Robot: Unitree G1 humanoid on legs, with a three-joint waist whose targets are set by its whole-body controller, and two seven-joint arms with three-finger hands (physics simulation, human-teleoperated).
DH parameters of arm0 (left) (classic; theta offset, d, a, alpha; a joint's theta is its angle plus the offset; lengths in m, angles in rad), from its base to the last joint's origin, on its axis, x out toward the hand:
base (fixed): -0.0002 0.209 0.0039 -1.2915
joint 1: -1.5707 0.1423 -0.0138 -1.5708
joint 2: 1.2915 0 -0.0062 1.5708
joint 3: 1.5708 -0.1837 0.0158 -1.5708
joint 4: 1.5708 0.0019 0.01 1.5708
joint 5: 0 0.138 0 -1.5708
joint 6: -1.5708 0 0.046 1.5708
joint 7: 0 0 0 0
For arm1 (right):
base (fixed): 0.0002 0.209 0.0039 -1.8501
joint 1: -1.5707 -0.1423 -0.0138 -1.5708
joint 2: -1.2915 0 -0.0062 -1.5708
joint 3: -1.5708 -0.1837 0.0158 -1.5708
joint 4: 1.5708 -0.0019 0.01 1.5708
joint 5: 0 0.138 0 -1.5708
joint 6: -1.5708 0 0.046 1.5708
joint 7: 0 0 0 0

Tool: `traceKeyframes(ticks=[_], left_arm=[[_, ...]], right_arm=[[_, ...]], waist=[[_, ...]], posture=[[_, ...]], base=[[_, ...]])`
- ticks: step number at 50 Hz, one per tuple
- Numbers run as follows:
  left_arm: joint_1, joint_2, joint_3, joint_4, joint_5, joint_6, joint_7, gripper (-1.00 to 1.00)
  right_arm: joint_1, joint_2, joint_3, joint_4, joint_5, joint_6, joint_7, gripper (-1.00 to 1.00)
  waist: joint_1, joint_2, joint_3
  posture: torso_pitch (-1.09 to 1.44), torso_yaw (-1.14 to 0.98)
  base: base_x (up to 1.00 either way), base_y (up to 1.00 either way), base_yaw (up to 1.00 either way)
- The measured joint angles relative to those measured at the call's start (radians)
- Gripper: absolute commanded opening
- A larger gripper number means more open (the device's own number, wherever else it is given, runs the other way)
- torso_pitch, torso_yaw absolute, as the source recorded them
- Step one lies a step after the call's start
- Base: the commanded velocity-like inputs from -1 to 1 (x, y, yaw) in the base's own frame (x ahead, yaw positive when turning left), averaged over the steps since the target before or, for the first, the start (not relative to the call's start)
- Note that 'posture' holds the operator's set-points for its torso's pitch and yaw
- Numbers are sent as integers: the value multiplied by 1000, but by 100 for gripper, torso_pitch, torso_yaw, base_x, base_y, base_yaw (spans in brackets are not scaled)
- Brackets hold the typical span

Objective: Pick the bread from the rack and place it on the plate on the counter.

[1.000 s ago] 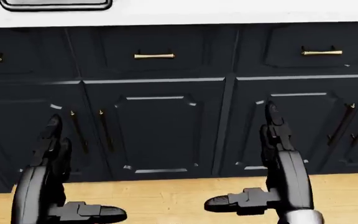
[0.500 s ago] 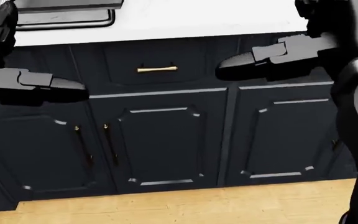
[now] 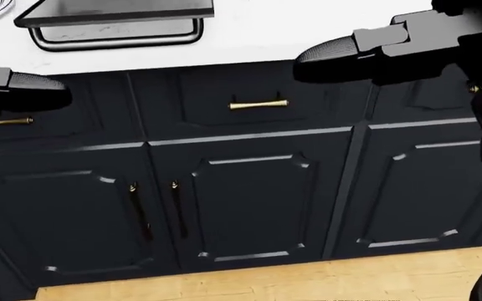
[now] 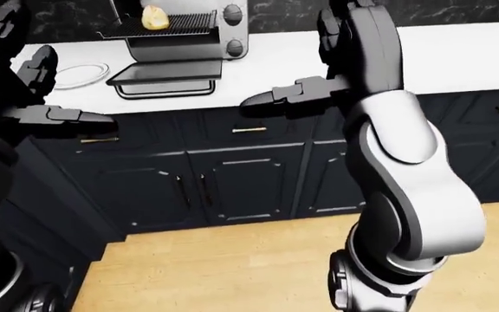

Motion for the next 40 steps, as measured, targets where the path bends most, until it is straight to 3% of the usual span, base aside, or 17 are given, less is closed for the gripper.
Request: traceKeyframes(ticks=[2, 4, 7, 9, 10, 12, 14, 16, 20, 26, 28, 29, 31, 34, 38, 40], left_arm=[[0, 9, 6, -10, -8, 8, 0, 100], [-3, 14, 15, -26, -9, 4, 5, 100], [-2, 17, 19, -48, -8, -5, 13, 100], [-2, 22, 20, -51, -12, -4, 13, 100], [1, 26, 25, -49, -13, -4, 13, 100], [15, 30, 37, -39, -9, 6, 17, 100], [14, 34, 40, -28, -6, 17, 22, 100], [16, 35, 39, -33, -6, 17, 23, 100], [36, 39, 37, -31, -5, 8, 17, 100], [40, 46, 49, -43, 13, -22, 20, 100], [46, 36, 32, -39, 11, -24, 16, 100], [48, 35, 23, -35, 8, -22, 12, 100], [47, 34, 14, -32, 1, -20, 3, 100], [47, 36, 25, -42, 3, -26, 0, 100], [43, 39, 36, -58, 14, -29, 5, 100], [36, 41, 35, -58, 15, -24, 5, 100]], right_arm=[[1, 0, 1, 1, 6, 4, -8, 100], [1, -2, -4, -24, 16, 1, -12, 100], [0, -7, -18, -65, 35, 11, -21, 100], [-6, -11, -23, -69, 45, 19, -28, 100], [1, -5, -19, -75, 48, 19, -33, 100], [12, -1, 8, -67, 60, 28, -34, 100], [11, -6, 24, -49, 70, 36, -31, 100], [7, -10, 28, -41, 71, 35, -30, 100], [-4, -19, 24, -60, 63, 34, -27, 100], [-4, -23, 17, -76, 51, 27, -24, 100], [10, -23, 9, -66, 43, 34, -26, 100], [17, -20, 7, -58, 38, 38, -28, 100], [20, -18, 6, -49, 29, 49, -33, 100], [2, -20, 7, -65, 28, 51, -30, 100], [1, -22, 1, -94, 32, 40, -24, 100], [0, -20, 0, -92, 32, 43, -24, 100]], waist=[[0, -4, -16], [-2, 11, -21], [-16, 57, -13], [-12, 110, -23], [-5, 114, -20], [7, 127, 7], [5, 114, 19], [0, 84, 27], [12, 45, -18], [25, 1, -33], [13, 30, -17], [8, 25, -11], [1, 8, -19], [3, 14, -31], [1, 58, -21], [-2, 99, -28]], posture=[[0, 0], [0, 0], [0, 0], [0, 0], [0, 0], [0, 0], [0, 0], [0, 0], [0, 0], [0, 0], [0, 0], [0, 0], [0, 0], [0, 0], [0, 0], [0, 0]], base=[[34, 41, 0], [33, 42, 0], [33, 40, 0], [15, 18, 0], [1, 0, 0], [2, 0, 0], [2, 0, 0], [2, 7, 0], [1, 18, 0], [1, 23, 0], [1, 26, 0], [2, 26, 0], [2, 26, 0], [1, 27, 0], [2, 33, 0], [2, 34, 0]])
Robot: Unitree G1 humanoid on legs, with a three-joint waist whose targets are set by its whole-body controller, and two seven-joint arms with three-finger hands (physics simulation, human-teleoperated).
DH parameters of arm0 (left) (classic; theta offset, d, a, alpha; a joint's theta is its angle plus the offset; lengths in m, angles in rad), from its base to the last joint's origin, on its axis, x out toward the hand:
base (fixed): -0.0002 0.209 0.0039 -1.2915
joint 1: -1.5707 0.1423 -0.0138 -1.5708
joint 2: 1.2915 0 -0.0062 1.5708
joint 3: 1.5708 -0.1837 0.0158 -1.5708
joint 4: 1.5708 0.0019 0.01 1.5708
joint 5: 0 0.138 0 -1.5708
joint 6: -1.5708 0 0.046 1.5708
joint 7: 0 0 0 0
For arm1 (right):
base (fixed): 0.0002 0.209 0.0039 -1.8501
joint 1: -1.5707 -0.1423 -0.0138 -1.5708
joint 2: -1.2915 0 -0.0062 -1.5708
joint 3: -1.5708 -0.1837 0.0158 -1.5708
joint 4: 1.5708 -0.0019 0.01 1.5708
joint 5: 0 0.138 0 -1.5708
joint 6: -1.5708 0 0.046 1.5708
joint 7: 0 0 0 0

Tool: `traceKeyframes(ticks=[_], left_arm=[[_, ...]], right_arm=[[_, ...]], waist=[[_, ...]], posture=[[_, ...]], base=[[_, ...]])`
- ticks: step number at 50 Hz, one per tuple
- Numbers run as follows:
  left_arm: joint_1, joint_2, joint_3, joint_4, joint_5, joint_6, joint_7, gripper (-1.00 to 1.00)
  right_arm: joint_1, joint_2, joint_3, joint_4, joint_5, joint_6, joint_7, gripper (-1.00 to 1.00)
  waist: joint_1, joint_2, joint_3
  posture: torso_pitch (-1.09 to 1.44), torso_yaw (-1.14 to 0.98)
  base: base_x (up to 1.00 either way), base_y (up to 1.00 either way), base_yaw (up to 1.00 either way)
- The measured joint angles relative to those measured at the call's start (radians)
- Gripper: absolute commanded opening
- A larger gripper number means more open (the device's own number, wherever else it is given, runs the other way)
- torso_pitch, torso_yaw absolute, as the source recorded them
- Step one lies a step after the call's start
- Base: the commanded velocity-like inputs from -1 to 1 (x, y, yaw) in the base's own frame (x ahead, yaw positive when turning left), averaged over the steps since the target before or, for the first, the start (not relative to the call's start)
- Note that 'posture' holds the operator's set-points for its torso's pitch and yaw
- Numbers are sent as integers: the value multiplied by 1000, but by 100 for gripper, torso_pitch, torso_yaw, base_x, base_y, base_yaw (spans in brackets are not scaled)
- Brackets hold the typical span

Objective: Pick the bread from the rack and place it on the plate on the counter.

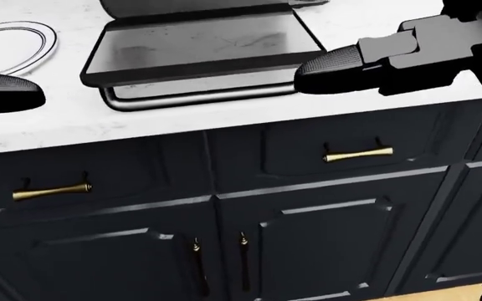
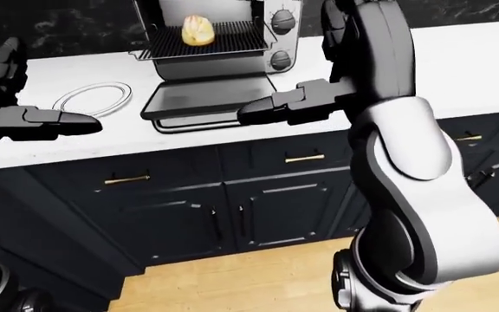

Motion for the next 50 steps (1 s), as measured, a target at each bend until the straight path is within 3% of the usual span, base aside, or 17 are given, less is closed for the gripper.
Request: traceKeyframes(ticks=[1, 3, 5, 12, 15, 17, 19, 21, 24, 27, 31, 35, 40, 44, 47, 50], left_arm=[[-1, 4, 3, 0, 0, 2, 0, 100], [10, 4, 15, 3, 4, 12, 1, 100], [13, 5, 17, 9, 9, 27, 4, 100], [3, 6, 9, -9, 9, 17, -2, 100], [8, 5, 11, -11, 13, 15, -3, 100], [16, -7, -1, -11, 13, 15, -5, 100], [18, -12, -17, 0, 8, 21, -10, 100], [14, -10, -20, 5, 7, 23, -15, 100], [7, -7, -12, -5, 14, 15, -15, 100], [-2, -4, -8, -15, 20, 16, -15, 100], [5, 1, 3, -8, 32, 36, -13, 100], [0, 1, 0, -26, 36, 33, -19, 100], [5, 2, 6, -22, 38, 35, -29, 100], [5, 2, 7, -17, 46, 33, -27, 100], [-4, 0, 3, -19, 51, 22, -27, 100], [17, -16, -20, -4, 48, 30, -33, 100]], right_arm=[[3, 8, 0, -2, 1, 2, 0, 100], [19, 20, 12, -7, 11, 13, 2, 100], [19, 19, 18, -3, 23, 23, 6, 100], [-6, 6, -3, -27, 29, 21, -4, 100], [4, 10, 1, -26, 30, 12, -8, 100], [22, 10, -6, -24, 30, 16, -11, 100], [32, 9, -10, -17, 29, 27, -15, 100], [23, 7, -9, -12, 29, 30, -17, 100], [18, 5, -12, -25, 33, 13, -19, 100], [15, 8, -15, -29, 37, 7, -23, 100], [31, 18, -3, -44, 64, 23, -20, 100], [29, 12, -24, -51, 73, 17, -33, 100], [22, 12, -27, -52, 90, 11, -50, 100], [21, 4, -17, -47, 104, 1, -58, 100], [23, 5, -16, -37, 106, -7, -67, 100], [42, 3, -23, -24, 104, 12, -81, 100]], waist=[[3, 7, -4], [13, -5, 12], [12, -10, 11], [-1, -67, 5], [1, -103, 3], [-11, -87, 10], [-7, -102, 2], [-1, -100, -8], [-3, -56, 7], [-12, 14, 9], [2, 4, 19], [-2, -31, 17], [5, -38, 13], [18, -61, 18], [31, -99, 26], [31, -76, 41]], posture=[[0, 0], [0, 0], [0, 0], [0, 0], [0, 0], [0, 0], [0, 0], [0, 0], [0, 0], [0, 0], [0, 0], [0, 0], [0, 0], [0, 0], [0, 0], [0, 0]], base=[[2, 34, 0], [2, 35, 0], [1, 34, 0], [1, 35, 0], [2, 34, 0], [2, 34, 0], [2, 34, 0], [2, 33, 0], [12, 31, 0], [18, 30, 0], [22, 30, 0], [22, 16, 0], [22, 0, 0], [11, 0, 0], [0, 0, 0], [0, 0, 0]])
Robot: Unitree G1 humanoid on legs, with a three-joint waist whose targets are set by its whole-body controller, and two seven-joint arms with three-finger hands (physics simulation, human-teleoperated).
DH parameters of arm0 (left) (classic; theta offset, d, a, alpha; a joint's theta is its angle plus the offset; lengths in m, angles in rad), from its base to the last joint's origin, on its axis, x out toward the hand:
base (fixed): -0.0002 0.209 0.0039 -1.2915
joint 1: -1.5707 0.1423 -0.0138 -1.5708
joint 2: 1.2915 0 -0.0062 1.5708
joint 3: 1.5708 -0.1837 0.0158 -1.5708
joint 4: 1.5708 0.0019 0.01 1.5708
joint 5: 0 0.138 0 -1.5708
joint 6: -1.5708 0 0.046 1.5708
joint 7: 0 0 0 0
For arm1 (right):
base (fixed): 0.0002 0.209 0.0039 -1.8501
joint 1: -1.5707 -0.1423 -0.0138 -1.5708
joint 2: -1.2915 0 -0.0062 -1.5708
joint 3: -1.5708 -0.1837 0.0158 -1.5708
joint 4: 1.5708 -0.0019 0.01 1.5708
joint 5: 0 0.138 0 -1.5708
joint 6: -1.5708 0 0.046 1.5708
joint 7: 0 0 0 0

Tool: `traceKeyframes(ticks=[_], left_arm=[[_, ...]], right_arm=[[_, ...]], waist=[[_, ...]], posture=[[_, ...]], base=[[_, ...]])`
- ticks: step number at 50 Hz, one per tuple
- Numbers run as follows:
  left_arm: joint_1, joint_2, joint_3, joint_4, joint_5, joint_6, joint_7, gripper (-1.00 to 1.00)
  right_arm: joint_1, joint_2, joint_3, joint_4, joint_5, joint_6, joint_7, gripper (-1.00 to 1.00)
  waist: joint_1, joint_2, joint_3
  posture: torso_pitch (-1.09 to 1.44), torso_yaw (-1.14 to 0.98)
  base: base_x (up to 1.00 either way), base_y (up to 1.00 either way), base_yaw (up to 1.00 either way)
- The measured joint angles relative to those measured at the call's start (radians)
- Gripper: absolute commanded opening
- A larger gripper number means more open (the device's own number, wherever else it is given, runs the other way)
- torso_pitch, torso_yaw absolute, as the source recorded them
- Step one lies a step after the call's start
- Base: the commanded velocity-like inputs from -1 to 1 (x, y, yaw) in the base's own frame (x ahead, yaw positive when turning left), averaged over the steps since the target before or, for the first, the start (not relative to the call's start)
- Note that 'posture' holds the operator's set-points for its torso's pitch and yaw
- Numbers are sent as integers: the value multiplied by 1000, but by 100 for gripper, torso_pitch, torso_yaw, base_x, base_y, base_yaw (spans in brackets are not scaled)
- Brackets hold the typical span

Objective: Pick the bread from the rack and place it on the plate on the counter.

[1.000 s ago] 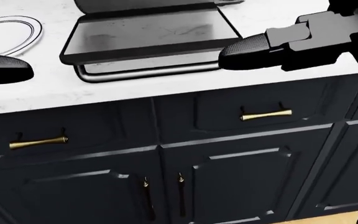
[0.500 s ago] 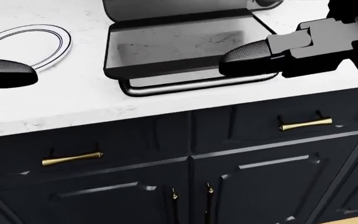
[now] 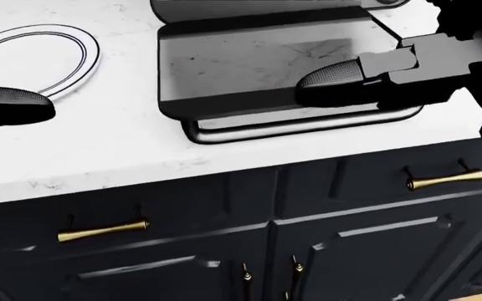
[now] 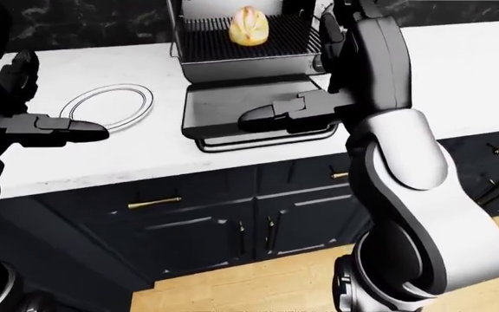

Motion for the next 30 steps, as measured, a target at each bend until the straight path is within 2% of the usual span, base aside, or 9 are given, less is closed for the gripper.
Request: traceKeyframes(ticks=[6, 13, 15, 19, 21, 25, 26, 27, 30], left_arm=[[-10, 3, 6, -5, -1, -2, -9, 100], [-4, 3, 14, -5, 5, -7, -9, 100], [-4, 3, 9, -5, 3, -3, -11, 100], [-4, 8, 14, -18, 0, 3, -13, 100], [-10, 13, 22, -32, 2, 4, -12, 100], [-22, 20, 24, -50, 2, -6, -14, 100], [-18, 23, 26, -44, 2, -4, -14, 100], [-7, 21, 29, -35, 3, 2, -15, 100], [8, 16, 32, -18, 6, 33, -13, 100]], right_arm=[[-21, -9, -9, -10, 5, 17, -18, 100], [-39, -22, 3, -12, 16, 5, -18, 100], [-33, -24, 4, -12, 14, 5, -17, 100], [-36, -22, -6, -19, 18, 8, -14, 100], [-37, -23, -8, -29, 18, -4, -15, 100], [-41, -24, -20, -25, 18, -20, -21, 100], [-37, -14, -17, -23, 20, -22, -23, 100], [-25, -4, -9, -22, 25, -19, -24, 100], [-19, 2, 2, -3, 52, 3, -23, 100]], waist=[[-14, 19, -14], [-24, 24, -24], [-28, 13, -22], [-24, -36, -27], [-31, -19, -32], [-59, 100, -5], [-51, 108, -5], [-45, 100, 6], [-34, 82, 4]], posture=[[0, 0], [0, 0], [0, 0], [0, 0], [0, 0], [0, 0], [0, 0], [0, 0], [0, 0]], base=[[0, 0, 0], [0, 5, 0], [2, 32, 0], [20, 79, 0], [20, 45, 0], [21, 22, 0], [26, 5, 0], [27, 0, 0], [39, 0, 0]])
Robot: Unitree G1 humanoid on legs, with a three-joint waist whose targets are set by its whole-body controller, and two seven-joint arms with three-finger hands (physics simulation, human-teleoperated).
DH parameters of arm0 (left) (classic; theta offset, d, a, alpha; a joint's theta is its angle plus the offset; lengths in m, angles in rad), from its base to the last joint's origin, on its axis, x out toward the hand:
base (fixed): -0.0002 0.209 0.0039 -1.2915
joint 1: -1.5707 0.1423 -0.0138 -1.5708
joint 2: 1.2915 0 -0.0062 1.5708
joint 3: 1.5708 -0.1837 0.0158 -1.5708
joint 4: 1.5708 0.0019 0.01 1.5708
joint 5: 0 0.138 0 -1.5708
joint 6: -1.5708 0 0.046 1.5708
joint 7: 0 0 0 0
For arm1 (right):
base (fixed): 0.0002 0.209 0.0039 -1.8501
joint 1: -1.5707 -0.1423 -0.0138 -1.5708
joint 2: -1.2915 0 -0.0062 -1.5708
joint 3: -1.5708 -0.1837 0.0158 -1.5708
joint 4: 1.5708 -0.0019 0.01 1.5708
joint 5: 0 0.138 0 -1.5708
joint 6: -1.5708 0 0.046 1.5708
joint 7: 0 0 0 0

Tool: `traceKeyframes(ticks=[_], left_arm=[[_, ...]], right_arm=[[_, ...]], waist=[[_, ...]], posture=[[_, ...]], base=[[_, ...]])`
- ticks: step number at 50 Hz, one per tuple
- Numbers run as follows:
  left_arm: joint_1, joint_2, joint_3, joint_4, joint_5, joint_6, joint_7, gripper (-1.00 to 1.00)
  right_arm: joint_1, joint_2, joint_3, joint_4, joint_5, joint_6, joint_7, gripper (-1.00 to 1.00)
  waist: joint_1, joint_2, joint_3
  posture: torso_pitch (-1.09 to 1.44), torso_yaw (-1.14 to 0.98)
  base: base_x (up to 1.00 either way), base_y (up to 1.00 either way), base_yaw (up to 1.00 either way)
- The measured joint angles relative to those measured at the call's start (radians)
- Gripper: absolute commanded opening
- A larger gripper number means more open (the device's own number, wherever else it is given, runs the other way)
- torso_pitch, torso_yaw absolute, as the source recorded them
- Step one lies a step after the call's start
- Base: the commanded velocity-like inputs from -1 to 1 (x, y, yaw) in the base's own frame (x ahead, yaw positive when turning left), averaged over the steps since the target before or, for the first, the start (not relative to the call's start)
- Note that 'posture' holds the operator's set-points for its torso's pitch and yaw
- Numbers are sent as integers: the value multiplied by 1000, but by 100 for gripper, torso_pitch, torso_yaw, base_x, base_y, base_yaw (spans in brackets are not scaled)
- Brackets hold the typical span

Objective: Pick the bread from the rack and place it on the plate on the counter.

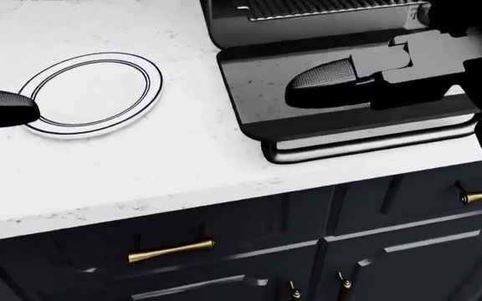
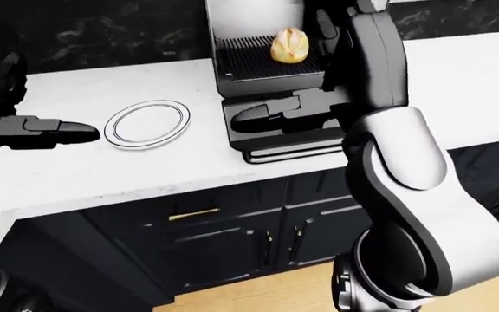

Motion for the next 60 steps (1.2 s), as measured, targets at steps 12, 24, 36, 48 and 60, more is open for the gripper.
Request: traceKeyframes(ticks=[12, 24, 36, 48, 60], left_arm=[[4, -3, 4, -19, -1, -6, 2, 100], [-11, 8, 6, -29, 2, -14, 0, 100], [-24, 2, -27, -30, -4, 6, -16, 100], [-23, 17, 11, -33, 10, 13, -19, 100], [-33, 30, 19, -43, -7, 33, -20, 100]], right_arm=[[-12, -17, -29, -11, 38, -14, -53, 100], [-2, -39, -32, -21, 101, -49, -103, 100], [20, -62, -58, -16, 127, -49, -134, 100], [-9, -73, -37, -18, 156, -41, -141, 100], [-84, -82, -40, 50, 161, 36, -163, 100]], waist=[[30, -103, 10], [14, -36, -30], [11, -79, 0], [17, -85, -23], [18, -80, -16]], posture=[[0, 0], [0, 0], [0, 0], [0, 0], [0, 0]], base=[[0, 0, 0], [23, 0, 0], [13, 0, 0], [0, 0, 0], [0, 0, 0]])
